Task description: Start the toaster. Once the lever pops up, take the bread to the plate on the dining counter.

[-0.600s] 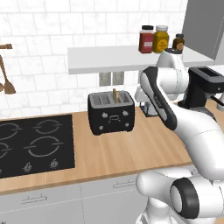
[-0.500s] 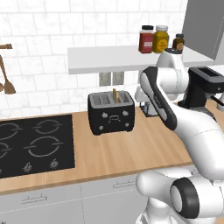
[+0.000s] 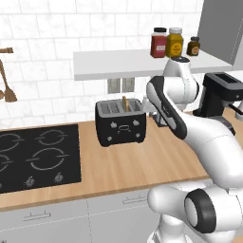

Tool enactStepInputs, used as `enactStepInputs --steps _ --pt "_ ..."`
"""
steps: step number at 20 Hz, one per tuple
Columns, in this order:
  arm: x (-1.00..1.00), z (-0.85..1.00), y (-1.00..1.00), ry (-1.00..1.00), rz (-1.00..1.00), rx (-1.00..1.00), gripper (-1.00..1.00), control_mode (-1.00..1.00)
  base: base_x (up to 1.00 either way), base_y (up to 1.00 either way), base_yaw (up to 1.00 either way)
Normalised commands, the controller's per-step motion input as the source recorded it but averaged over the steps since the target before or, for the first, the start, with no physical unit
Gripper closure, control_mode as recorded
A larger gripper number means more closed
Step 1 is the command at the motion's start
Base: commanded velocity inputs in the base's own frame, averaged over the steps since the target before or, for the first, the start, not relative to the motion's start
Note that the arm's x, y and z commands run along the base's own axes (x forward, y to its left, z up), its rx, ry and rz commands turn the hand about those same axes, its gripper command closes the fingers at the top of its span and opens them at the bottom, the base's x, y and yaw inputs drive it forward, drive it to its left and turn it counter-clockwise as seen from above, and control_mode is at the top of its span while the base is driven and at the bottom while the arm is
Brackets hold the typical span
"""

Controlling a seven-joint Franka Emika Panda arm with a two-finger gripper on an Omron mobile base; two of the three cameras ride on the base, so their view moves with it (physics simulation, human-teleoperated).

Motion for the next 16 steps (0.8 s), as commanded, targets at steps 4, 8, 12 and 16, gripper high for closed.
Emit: enactStepInputs --steps 4,8,12,16 --pt "0.20 -0.26 0.00 0.00 -0.07 0.00 -1.00 -1.00 0.00 0.00 0.00" --pt "0.07 -0.37 0.01 -0.06 -0.10 0.00 -1.00 -1.00 0.00 0.00 0.00" --pt "0.07 -0.27 0.12 -0.19 -0.07 0.00 -1.00 -1.00 0.00 0.00 0.00" --pt "0.22 -0.29 0.08 -0.19 -0.05 0.00 -1.00 -1.00 0.00 0.00 0.00"
